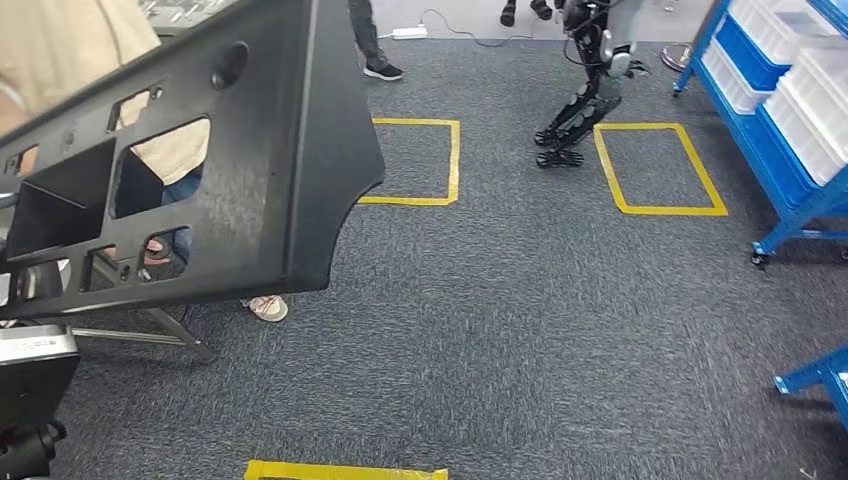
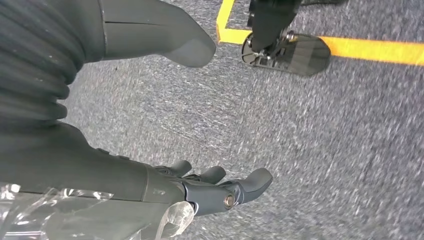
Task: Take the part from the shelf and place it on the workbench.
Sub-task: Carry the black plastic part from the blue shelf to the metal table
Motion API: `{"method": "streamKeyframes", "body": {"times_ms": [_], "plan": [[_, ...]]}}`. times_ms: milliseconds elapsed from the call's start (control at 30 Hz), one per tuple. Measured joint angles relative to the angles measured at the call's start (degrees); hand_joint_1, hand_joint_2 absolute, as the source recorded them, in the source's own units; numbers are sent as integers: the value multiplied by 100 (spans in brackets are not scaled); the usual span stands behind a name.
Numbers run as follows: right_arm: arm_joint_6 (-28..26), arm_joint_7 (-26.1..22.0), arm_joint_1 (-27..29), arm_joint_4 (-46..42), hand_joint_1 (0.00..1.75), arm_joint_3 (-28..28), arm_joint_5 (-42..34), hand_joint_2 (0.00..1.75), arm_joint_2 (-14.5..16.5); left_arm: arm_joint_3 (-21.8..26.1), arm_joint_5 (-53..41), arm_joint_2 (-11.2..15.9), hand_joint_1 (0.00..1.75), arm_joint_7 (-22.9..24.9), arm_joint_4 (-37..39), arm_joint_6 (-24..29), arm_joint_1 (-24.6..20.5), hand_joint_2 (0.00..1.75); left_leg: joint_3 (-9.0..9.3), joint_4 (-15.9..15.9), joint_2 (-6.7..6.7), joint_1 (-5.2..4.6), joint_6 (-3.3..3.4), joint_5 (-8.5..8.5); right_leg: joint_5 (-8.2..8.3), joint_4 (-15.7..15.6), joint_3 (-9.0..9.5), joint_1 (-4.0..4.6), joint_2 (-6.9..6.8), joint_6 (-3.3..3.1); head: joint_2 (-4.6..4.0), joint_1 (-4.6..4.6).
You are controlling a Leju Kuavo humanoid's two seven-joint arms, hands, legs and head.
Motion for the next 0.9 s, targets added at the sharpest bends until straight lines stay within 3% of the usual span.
{"method": "streamKeyframes", "body": {"times_ms": [33, 100, 167, 200, 233, 267, 333, 400, 433, 467, 500, 533, 600, 667, 733, 767, 800, 833, 900], "plan": [[1, -3, -11, 0, 0, 0, 0, 175, -1, -1, 3, 0, 175, -1, 0, -1, 3, 175, 18, -29, -72, 13, 29, 18, -29, -2, 22, -8, -11, 31, 1, 1], [-3, -13, -26, 0, 0, 0, 0, 175, -6, -4, 8, 0, 175, -4, 0, 1, -7, 175, 66, -87, -205, 51, 78, 54, -186, 181, -22, -25, 171, 89, -1, 3], [-9, -20, -26, 0, 0, 0, 0, 175, -13, -21, 14, -9, 175, -5, 4, -1, -9, 175, 88, -107, -347, 74, 113, 73, -538, 930, -379, -39, 467, 130, -1, 13], [-10, -21, -21, 0, 0, 0, 0, 175, -15, -35, 15, -16, 175, -6, 12, -3, -4, 175, 86, -106, -422, 76, 121, 76, -669, 1337, -601, -44, 541, 143, 0, 18], [-11, -22, -13, 0, 0, 0, -1, 175, -18, -50, 16, -25, 175, -6, 24, -6, 4, 175, 87, -104, -512, 79, 128, 78, -727, 1654, -792, -51, 589, 156, 0, 21], [-11, -22, -5, 0, 0, 0, -4, 175, -22, -62, 16, -31, 175, -6, 37, -9, 9, 175, 91, -101, -603, 84, 126, 76, -641, 1687, -850, -60, 604, 165, 0, 22], [-11, -22, 8, 0, 0, -1, -12, 175, -37, -79, 16, -40, 175, -6, 58, -20, 19, 175, 105, -94, -782, 104, 109, 66, -205, 1092, -652, -95, 730, 178, 1, 22], [-13, -23, 19, 0, 0, -2, -16, 175, -54, -90, 17, -44, 175, -6, 70, -32, 29, 175, 87, -69, -939, 115, 56, 47, 153, 325, -358, -150, 1106, 175, 0, 21], [-13, -23, 20, 0, 0, -2, -16, 175, -60, -93, 17, -44, 175, -6, 74, -37, 31, 175, 65, -58, -1009, 121, 19, 42, 220, 114, -278, -163, 1239, 163, 0, 20], [-13, -22, 14, 0, 0, -2, -15, 175, -63, -95, 18, -44, 175, -6, 75, -42, 36, 175, 41, -57, -1082, 133, -24, 46, 221, 35, -247, -158, 1283, 137, -1, 20], [-15, -20, 4, 0, 0, -2, -9, 175, -65, -95, 20, -44, 175, -6, 76, -48, 47, 175, 18, -64, -1159, 152, -65, 56, 219, 20, -239, -145, 1198, 101, -1, 19], [-18, -16, -8, 0, 0, -3, 0, 175, -67, -92, 21, -43, 175, -6, 76, -55, 65, 175, -2, -51, -1146, 169, -98, 50, 226, 5, -226, -134, 1111, 62, 0, 18], [-28, -8, -16, 0, 0, -4, 19, 175, -73, -82, 27, -40, 175, -6, 76, -86, 88, 175, -152, 237, -876, 167, -150, -118, 239, -30, -198, -128, 931, -12, 0, 11], [-33, -3, -7, 0, 0, -5, 27, 175, -85, -76, 35, -39, 175, -4, 77, -108, 95, 175, -524, 1015, -547, 157, -188, -493, 228, -41, -184, -109, 757, -55, 0, 4], [-33, 1, 0, 0, 0, -5, 28, 175, -93, -76, 49, -39, 175, -1, 80, -110, 111, 175, -889, 1746, -469, 163, -210, -741, 211, -40, -180, -90, 583, -70, 1, 3], [-33, 2, -1, 0, 0, -5, 28, 175, -94, -76, 58, -39, 175, 1, 82, -110, 116, 175, -928, 1821, -457, 163, -211, -718, 202, -39, -174, -86, 498, -70, 1, 2], [-33, 4, -4, 0, 0, -4, 26, 175, -95, -76, 66, -38, 175, 1, 83, -110, 118, 175, -830, 1630, -431, 160, -205, -590, 191, -39, -164, -84, 420, -66, 1, 2], [-33, 3, -10, 0, 0, -4, 22, 175, -95, -75, 72, -38, 175, 0, 83, -111, 117, 175, -611, 1221, -358, 153, -188, -397, 178, -40, -146, -84, 347, -58, 1, 2], [-33, 0, -22, 0, 0, -4, 5, 175, -95, -70, 74, -38, 175, -1, 83, -114, 108, 175, -135, 334, -67, 104, -124, -81, 142, -39, -96, -70, 224, -17, 1, 3]]}}
